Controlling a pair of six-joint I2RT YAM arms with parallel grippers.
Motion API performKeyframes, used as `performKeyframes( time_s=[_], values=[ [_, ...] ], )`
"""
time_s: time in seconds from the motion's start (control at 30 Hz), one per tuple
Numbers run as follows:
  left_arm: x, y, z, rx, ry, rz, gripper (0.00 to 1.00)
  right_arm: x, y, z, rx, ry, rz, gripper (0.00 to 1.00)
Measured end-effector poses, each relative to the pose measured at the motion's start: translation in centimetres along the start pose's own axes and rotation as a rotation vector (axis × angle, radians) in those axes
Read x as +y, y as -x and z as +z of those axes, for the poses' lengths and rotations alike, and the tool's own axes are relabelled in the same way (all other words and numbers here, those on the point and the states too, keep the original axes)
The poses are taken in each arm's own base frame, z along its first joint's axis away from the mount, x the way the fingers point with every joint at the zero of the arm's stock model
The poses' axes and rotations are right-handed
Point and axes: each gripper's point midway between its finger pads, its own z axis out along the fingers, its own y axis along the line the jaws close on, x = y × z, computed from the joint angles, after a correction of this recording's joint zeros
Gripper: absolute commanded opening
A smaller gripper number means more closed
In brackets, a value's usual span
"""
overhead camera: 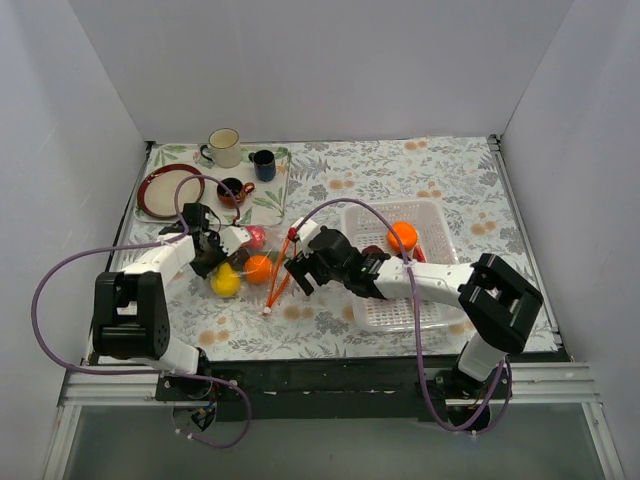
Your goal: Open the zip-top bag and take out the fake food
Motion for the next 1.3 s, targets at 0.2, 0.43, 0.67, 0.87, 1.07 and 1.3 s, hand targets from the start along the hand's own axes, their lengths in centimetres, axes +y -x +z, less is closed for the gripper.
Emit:
performKeyframes(
  time_s=[0.2,0.43,0.67,0.87,1.07,1.3],
  values=[
    [-0.9,0.2,1.2,0.024,-0.041,0.005,0.0,1.6,1.6,0.3,-0.071,0.033,-0.035,0.68],
    [-1.6,0.9,1.4,0.025,-0.048,0.03,0.0,2.8,1.8,2.1,-0.112,0.058,-0.073,0.53],
    [-0.7,0.6,1.7,0.04,0.0,0.067,0.0,2.8,-0.1,3.4,-0.072,0.061,-0.105,0.56],
    [0.5,0.7,2.1,0.042,0.059,0.09,0.0,3.3,0.8,3.5,-0.107,0.081,-0.101,0.71],
    [1.7,0.6,2.5,0.084,0.122,0.111,0.0,4.2,1.0,5.4,-0.118,0.114,-0.092,0.95],
    [1.9,0.8,2.7,0.103,0.153,0.12,0.0,4.8,0.6,7.0,-0.129,0.134,-0.09,0.99]
  ],
)
